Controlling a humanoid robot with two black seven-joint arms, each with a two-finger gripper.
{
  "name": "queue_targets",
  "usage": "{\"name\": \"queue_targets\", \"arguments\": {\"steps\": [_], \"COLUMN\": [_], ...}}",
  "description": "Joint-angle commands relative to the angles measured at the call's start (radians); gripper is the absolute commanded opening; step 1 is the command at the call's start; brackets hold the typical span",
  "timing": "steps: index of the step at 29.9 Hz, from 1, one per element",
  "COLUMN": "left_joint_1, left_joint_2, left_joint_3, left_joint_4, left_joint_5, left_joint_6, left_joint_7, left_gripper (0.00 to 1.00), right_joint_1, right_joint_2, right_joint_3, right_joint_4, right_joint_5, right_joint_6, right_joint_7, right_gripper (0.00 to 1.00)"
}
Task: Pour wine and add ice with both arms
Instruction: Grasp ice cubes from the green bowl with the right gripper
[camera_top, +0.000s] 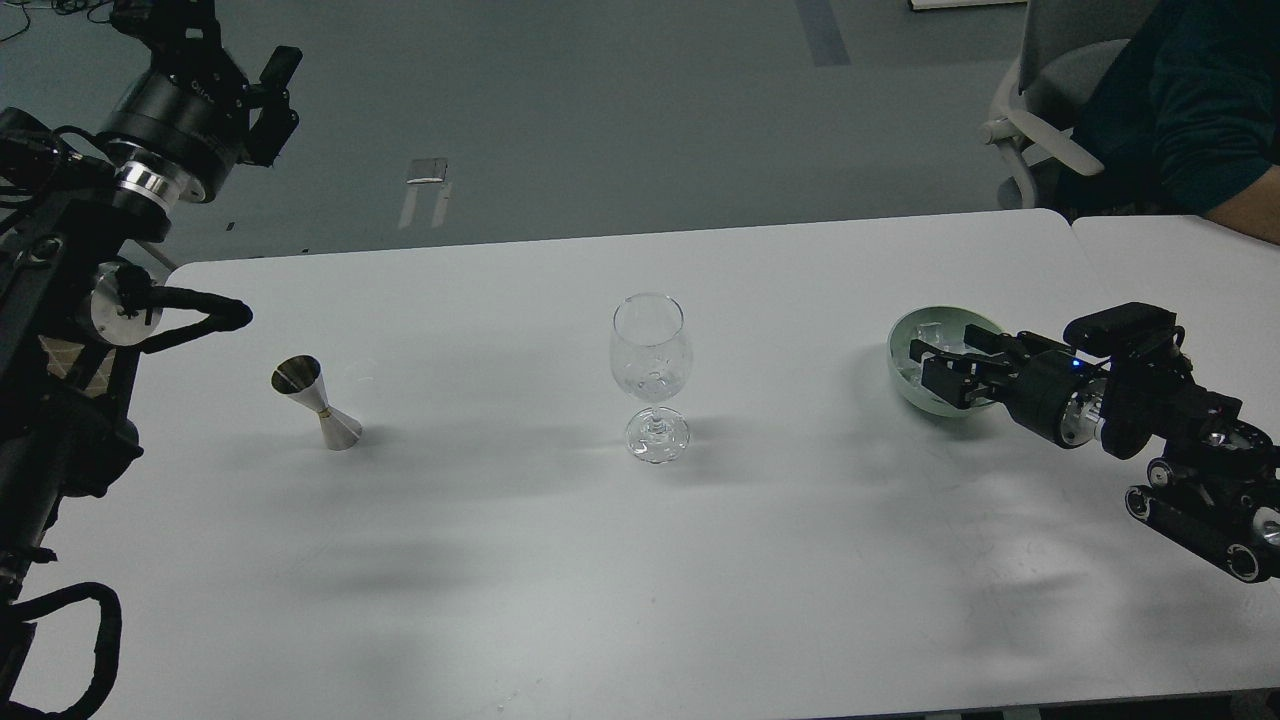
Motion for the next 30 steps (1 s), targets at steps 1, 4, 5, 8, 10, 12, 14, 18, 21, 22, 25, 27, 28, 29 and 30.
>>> {"name": "queue_targets", "arguments": {"steps": [1, 4, 5, 8, 10, 12, 14, 18, 21, 22, 25, 27, 28, 29, 30], "left_joint_1": [0.001, 0.0, 0.001, 0.0, 0.001, 0.001, 0.001, 0.001, 0.001, 0.001, 0.001, 0.001, 0.001, 0.001, 0.001], "left_joint_2": [0.001, 0.003, 0.003, 0.004, 0.004, 0.003, 0.003, 0.006, 0.009, 0.009, 0.009, 0.009, 0.009, 0.009, 0.009], "left_joint_3": [-0.003, -0.005, -0.005, -0.005, -0.005, -0.005, -0.005, -0.006, -0.008, -0.008, -0.009, -0.009, -0.009, -0.009, -0.009], "left_joint_4": [-0.001, -0.001, -0.001, -0.002, -0.001, -0.001, -0.001, -0.001, -0.002, -0.002, -0.002, -0.002, -0.002, -0.002, -0.002], "left_joint_5": [-0.001, -0.001, 0.001, 0.001, -0.001, -0.001, 0.001, -0.001, 0.001, -0.001, -0.001, -0.001, -0.001, -0.001, -0.001], "left_joint_6": [0.0, -0.001, -0.001, -0.001, -0.001, -0.001, -0.001, -0.001, -0.001, -0.001, -0.001, -0.001, -0.001, -0.001, -0.001], "left_joint_7": [-0.002, -0.002, -0.002, -0.002, -0.002, -0.002, -0.002, -0.002, -0.002, -0.002, -0.002, -0.002, -0.002, -0.002, -0.002], "left_gripper": [0.98, 0.98, 0.98, 0.98, 0.98, 0.98, 0.98, 0.98, 0.98, 0.98, 0.98, 0.98, 0.98, 0.98, 0.98], "right_joint_1": [0.0, 0.0, 0.0, 0.0, 0.0, 0.0, -0.001, -0.001, -0.001, 0.0, -0.001, -0.001, 0.0, 0.0, 0.0], "right_joint_2": [-0.001, -0.001, -0.001, -0.004, -0.004, -0.005, -0.007, -0.008, -0.008, -0.008, -0.008, -0.008, -0.01, -0.008, -0.008], "right_joint_3": [-0.001, -0.001, -0.001, -0.001, -0.001, -0.001, -0.001, -0.004, -0.013, -0.014, -0.014, -0.014, -0.014, -0.014, -0.014], "right_joint_4": [0.0, 0.0, 0.0, -0.002, -0.002, -0.002, -0.002, -0.002, -0.002, -0.002, -0.002, -0.002, -0.002, -0.002, -0.002], "right_joint_5": [-0.005, -0.005, -0.005, -0.008, -0.008, -0.008, -0.008, -0.008, -0.008, -0.008, -0.008, -0.008, -0.008, -0.008, -0.008], "right_joint_6": [0.003, 0.004, 0.006, 0.008, 0.008, 0.008, 0.008, 0.009, 0.009, 0.009, 0.02, 0.024, 0.024, 0.024, 0.024], "right_joint_7": [-0.001, -0.001, -0.001, -0.002, -0.004, -0.005, -0.005, -0.007, -0.008, -0.008, -0.008, -0.008, -0.008, -0.008, -0.008], "right_gripper": [0.7, 0.7, 0.7, 0.7, 0.7, 0.7, 0.7, 0.65, 0.61, 0.56, 0.56, 0.56, 0.56, 0.55, 0.55]}}
